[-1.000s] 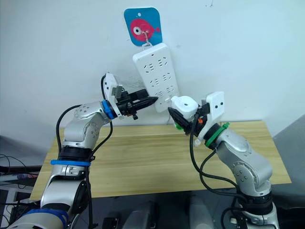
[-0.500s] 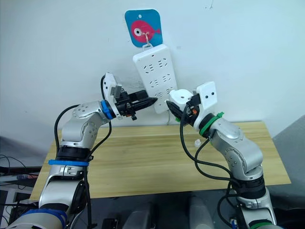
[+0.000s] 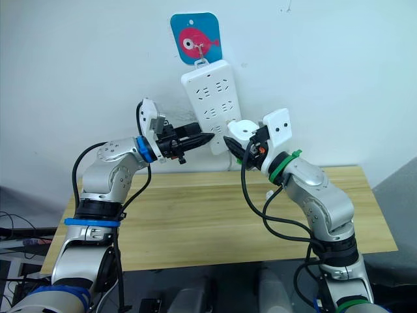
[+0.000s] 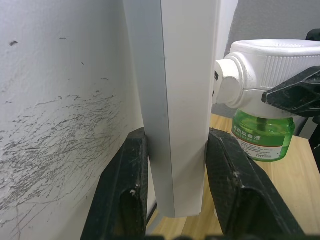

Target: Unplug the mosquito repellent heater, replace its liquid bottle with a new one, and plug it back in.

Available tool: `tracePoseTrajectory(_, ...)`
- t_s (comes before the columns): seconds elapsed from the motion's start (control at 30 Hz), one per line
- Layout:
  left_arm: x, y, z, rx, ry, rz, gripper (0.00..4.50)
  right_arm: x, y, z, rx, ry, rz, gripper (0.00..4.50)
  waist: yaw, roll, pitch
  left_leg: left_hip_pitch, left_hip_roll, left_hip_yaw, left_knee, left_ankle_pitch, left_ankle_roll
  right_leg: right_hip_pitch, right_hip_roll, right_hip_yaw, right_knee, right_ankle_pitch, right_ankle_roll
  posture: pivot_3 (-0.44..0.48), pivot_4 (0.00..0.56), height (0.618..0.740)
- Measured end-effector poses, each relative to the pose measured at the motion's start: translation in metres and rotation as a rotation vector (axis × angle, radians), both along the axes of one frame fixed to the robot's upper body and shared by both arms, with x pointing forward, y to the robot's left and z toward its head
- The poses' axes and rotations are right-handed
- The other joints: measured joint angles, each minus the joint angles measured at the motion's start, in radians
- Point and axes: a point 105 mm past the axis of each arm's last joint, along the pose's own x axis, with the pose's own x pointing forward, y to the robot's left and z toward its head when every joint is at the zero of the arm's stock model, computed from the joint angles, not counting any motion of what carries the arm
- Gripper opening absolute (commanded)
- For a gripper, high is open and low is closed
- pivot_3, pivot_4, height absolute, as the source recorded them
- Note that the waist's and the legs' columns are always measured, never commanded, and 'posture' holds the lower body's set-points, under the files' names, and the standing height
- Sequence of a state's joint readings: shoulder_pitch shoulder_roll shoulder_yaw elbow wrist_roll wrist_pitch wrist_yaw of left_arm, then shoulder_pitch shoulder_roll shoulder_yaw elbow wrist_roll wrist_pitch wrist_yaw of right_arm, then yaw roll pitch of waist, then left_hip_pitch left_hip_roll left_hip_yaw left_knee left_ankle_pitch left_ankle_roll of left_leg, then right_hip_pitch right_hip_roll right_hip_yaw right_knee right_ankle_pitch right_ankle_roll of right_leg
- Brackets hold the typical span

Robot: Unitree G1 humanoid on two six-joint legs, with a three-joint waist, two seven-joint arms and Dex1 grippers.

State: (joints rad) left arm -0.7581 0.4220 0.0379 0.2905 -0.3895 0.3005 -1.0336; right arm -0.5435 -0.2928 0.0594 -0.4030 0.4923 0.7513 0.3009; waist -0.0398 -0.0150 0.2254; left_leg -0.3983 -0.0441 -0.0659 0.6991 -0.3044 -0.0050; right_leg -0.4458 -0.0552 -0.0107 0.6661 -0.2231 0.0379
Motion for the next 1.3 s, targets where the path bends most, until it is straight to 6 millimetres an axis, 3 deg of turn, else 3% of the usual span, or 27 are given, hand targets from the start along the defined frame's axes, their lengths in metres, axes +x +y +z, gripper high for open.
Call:
tracePoseTrajectory(0.33, -0.0001, -0.0002, 0.0, 0.001, -0.001, -0.001, 1.3, -0.0002, -0.0046, -0.0098, -0.028, 0.04, -0.004, 3.03, 0.0, 0.0, 0.0, 0.0, 0.0, 0.0, 0.0, 0.0, 0.0, 0.0, 0.0, 0.0, 0.0, 0.0, 0.0, -0.067, 0.175, 0.74)
tracePoseTrajectory(1.3, 0.0007, 0.0025, -0.0001, 0.016, -0.007, 0.011, 1.3, 0.0033, -0.0029, -0.0018, 0.031, 0.027, -0.01, 3.03, 0.0, 0.0, 0.0, 0.0, 0.0, 0.0, 0.0, 0.0, 0.0, 0.0, 0.0, 0.0, 0.0, 0.0, 0.0, -0.061, 0.182, 0.74)
